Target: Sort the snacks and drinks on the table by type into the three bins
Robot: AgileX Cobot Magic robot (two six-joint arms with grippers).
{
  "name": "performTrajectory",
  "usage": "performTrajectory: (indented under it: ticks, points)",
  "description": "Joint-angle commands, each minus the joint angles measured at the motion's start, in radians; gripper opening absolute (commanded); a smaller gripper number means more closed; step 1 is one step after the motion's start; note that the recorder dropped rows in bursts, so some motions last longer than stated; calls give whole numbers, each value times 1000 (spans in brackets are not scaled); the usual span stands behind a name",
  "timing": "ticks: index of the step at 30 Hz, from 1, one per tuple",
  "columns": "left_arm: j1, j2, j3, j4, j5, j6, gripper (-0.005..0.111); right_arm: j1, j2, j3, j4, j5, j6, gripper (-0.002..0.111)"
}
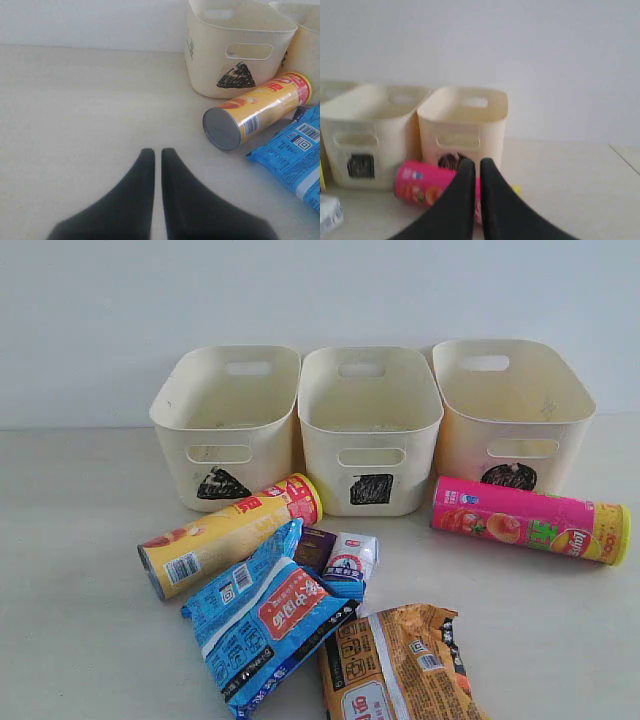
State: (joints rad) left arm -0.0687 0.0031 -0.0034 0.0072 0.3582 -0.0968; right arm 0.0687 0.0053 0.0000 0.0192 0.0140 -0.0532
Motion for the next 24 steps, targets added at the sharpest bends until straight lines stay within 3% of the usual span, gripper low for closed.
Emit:
performTrajectory:
  ticks: [1,6,13,24]
  points:
    - [3,-3,3,5,2,-8,4,-1,-5,0,55,-151,183,1]
    - [3,-3,3,5,2,-8,4,0,-5,0,55,-243,246,1]
    - [3,-3,3,5,2,-8,4,0,149,-180,46,-213,244,1]
    - [3,-3,3,5,2,-8,4,0,520,-489,11,108,152,1]
